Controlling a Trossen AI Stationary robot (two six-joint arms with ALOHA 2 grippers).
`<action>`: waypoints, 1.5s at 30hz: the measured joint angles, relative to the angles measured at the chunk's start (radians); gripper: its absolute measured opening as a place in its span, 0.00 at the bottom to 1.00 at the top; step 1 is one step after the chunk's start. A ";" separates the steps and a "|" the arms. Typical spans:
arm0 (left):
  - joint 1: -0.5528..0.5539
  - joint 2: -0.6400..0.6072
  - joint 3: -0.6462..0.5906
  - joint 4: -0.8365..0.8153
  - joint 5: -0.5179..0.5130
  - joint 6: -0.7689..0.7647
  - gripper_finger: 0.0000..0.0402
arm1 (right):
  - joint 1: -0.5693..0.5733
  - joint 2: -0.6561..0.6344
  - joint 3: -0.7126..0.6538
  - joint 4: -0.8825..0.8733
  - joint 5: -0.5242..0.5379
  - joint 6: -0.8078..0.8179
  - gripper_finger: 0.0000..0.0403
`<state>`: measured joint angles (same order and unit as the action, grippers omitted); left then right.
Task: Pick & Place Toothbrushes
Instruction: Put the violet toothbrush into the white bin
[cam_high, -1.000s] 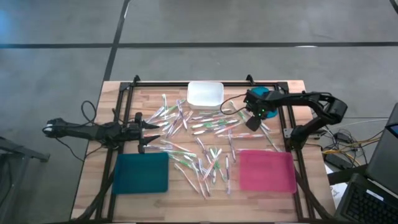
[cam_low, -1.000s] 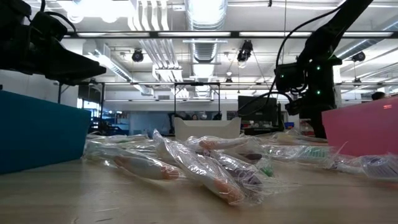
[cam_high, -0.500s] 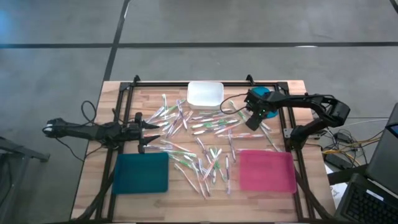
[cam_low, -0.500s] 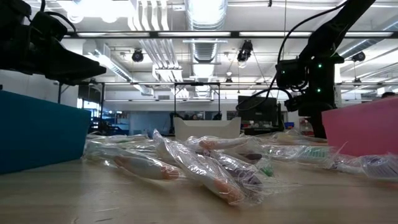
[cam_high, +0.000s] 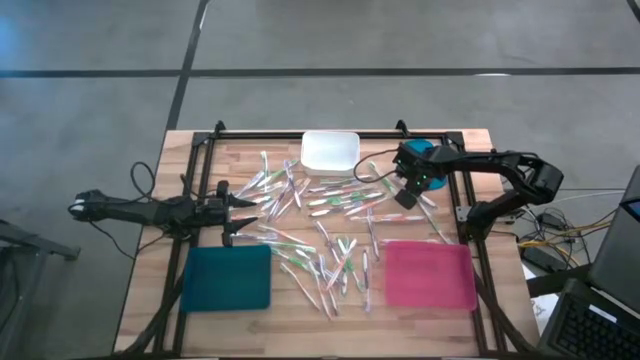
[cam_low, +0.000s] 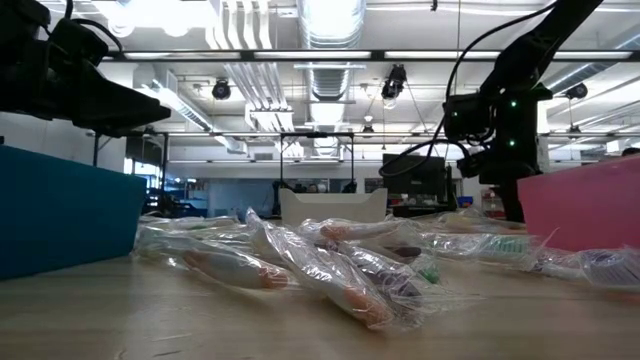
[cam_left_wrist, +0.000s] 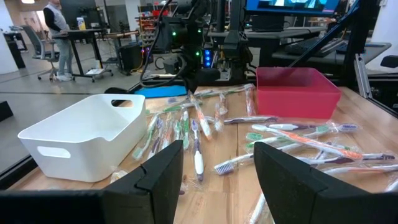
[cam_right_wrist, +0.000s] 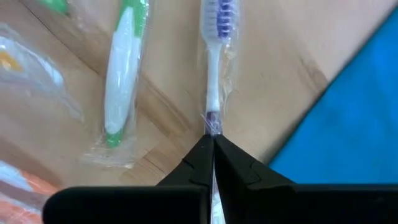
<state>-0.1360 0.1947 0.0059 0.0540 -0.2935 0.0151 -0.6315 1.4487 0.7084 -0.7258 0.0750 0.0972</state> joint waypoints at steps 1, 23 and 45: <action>0.000 0.000 0.000 0.000 0.000 0.000 0.50 | 0.000 0.000 0.006 0.000 0.000 0.000 0.02; 0.000 0.000 0.000 0.000 0.000 0.000 0.50 | 0.001 0.005 0.415 -0.086 -0.005 -0.031 0.02; 0.000 0.000 0.000 0.000 0.000 0.000 0.50 | 0.092 0.435 1.043 -0.162 -0.085 -0.057 0.02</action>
<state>-0.1360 0.1947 0.0063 0.0540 -0.2935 0.0151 -0.5398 1.8832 1.7516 -0.8877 -0.0098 0.0402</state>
